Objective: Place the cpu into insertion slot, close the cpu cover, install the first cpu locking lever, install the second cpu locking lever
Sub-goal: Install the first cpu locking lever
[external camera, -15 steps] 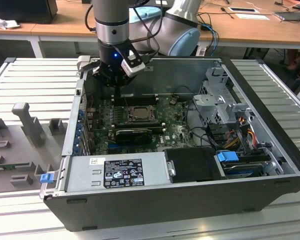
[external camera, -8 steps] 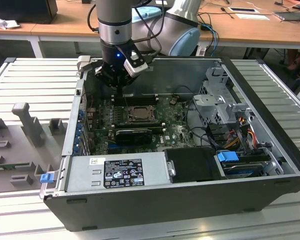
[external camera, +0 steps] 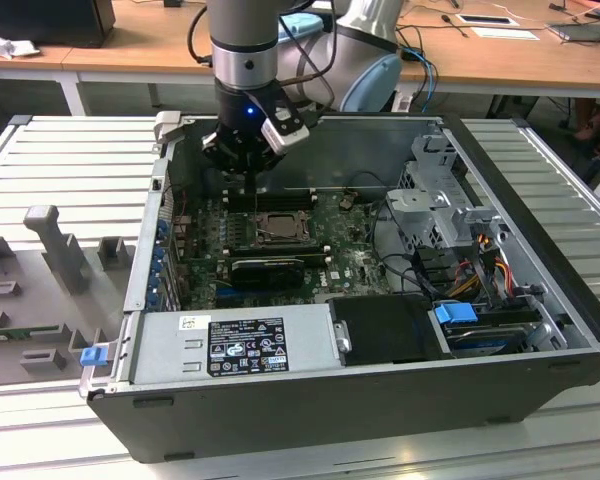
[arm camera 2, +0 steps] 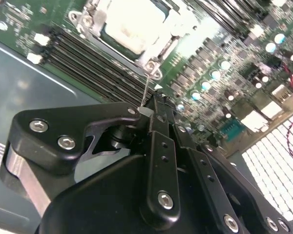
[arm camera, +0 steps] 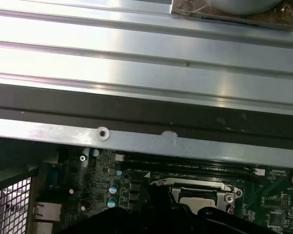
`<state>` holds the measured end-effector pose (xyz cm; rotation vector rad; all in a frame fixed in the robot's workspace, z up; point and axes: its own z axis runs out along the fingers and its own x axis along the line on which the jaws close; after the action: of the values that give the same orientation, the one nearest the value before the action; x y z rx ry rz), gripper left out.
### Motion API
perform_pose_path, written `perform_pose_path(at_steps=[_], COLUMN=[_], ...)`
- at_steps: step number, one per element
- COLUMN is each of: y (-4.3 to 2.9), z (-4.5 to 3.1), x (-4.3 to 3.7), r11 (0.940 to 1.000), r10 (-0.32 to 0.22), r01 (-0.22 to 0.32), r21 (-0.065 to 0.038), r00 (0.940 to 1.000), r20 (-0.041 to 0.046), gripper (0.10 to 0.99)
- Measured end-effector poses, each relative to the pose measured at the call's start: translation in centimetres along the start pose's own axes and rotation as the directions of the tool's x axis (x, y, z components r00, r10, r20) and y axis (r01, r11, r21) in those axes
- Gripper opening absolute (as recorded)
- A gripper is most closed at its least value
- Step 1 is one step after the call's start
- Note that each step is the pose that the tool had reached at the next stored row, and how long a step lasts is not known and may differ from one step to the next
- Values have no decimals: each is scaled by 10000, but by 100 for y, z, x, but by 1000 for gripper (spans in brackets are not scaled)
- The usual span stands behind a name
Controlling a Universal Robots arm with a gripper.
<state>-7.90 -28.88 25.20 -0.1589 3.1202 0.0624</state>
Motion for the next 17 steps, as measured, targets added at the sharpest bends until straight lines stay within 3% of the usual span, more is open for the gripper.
perform_pose_path(at_steps=[6,9,17], y=[-22,-30,-38], z=[23,43,180], x=[-208,-276,-301], r11=[10000,9996,9992], r10=[0,29,67], r01=[0,-28,-65], r21=[-16,-268,-393], r00=[10000,10000,10000], r20=[2,28,42], gripper=[106,106,106])
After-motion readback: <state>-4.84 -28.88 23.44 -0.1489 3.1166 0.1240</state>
